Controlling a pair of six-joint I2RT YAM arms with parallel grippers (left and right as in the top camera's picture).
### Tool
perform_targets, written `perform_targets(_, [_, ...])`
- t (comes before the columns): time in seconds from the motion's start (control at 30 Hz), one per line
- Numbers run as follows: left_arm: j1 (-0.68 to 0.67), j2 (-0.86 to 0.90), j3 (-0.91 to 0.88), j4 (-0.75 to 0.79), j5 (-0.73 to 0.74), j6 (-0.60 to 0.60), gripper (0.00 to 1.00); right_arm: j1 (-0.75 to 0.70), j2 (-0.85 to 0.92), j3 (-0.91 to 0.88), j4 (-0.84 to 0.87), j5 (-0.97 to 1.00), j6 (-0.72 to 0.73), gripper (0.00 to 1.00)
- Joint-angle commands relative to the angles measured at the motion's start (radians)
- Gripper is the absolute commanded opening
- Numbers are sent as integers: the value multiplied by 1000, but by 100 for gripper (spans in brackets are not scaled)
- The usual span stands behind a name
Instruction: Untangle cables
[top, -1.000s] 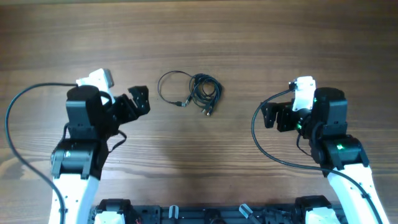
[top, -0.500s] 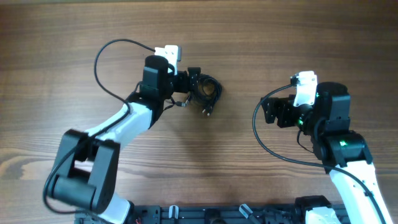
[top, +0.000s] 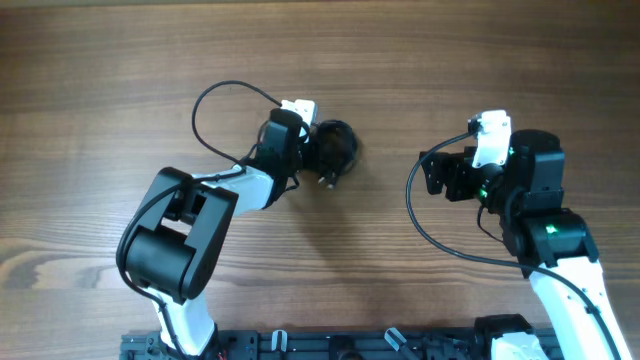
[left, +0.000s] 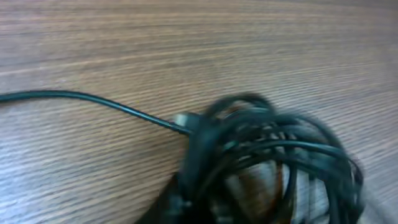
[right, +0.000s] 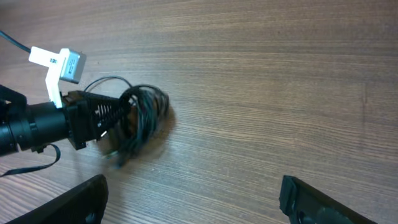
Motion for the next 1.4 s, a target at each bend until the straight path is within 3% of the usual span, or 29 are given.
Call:
perform_targets(0.0, [-6, -61, 5, -38, 79, -14, 4, 5, 71, 21, 11, -20, 14, 90])
perform_targets(0.1, [-11, -182, 5, -119, 240, -123, 4, 5, 165, 21, 59, -145, 13, 86])
perform_targets(0.2, [-27, -258, 5, -174, 412, -163, 4, 5, 278, 21, 128, -261, 16, 71])
perform_targets(0.43, [-103, -267, 5, -183, 417, -203, 4, 15, 444, 21, 189, -517, 32, 66])
perform_targets(0.47, [-105, -267, 5, -183, 417, -204, 4, 24, 444, 21, 190, -515, 32, 60])
perform_targets(0.5, [-105, -267, 5, -183, 417, -207, 4, 31, 444, 21, 186, -512, 32, 46])
perform_targets(0.53, [-104, -269, 5, -183, 417, -206, 4, 33, 444, 21, 171, -452, 40, 17])
perform_targets(0.57, [-101, -271, 5, -183, 417, -206, 4, 33, 444, 21, 151, -370, 42, 9])
perform_targets(0.6, [-81, -284, 5, -192, 417, -206, 4, 33, 444, 21, 105, -164, 101, 6])
perform_targets(0.67, [-19, -322, 5, -256, 417, -206, 4, 33, 444, 21, 29, 116, 186, 4])
perform_targets(0.7, [24, -348, 5, -306, 417, -206, 4, 33, 444, 21, 29, 138, 198, 4])
perform_targets(0.83, [115, -396, 5, -417, 417, -206, 4, 33, 444, 21, 97, -34, 201, 4])
perform_targets(0.97, [193, -437, 5, -518, 417, -202, 4, 33, 444, 21, 99, 151, 322, 4])
perform_targets(1.1, [266, -510, 5, -571, 417, -202, 4, 33, 444, 21, 140, 159, 347, 6])
perform_targets(1.13, [279, -524, 5, -568, 417, -202, 4, 33, 444, 21, 191, 62, 253, 4])
perform_targets(1.17, [305, -548, 5, -569, 418, -202, 4, 33, 439, 22, 262, -165, 69, 4])
perform_targets(1.27, [334, -581, 5, -592, 418, -203, 4, 33, 381, 24, 288, -172, 62, 5])
perform_targets(1.3, [334, -581, 5, -596, 419, -203, 4, 33, 362, 24, 287, -284, 39, 5])
perform_targets(1.37, [325, -580, 5, -599, 457, -203, 5, 33, 348, 24, 294, -727, -105, 6])
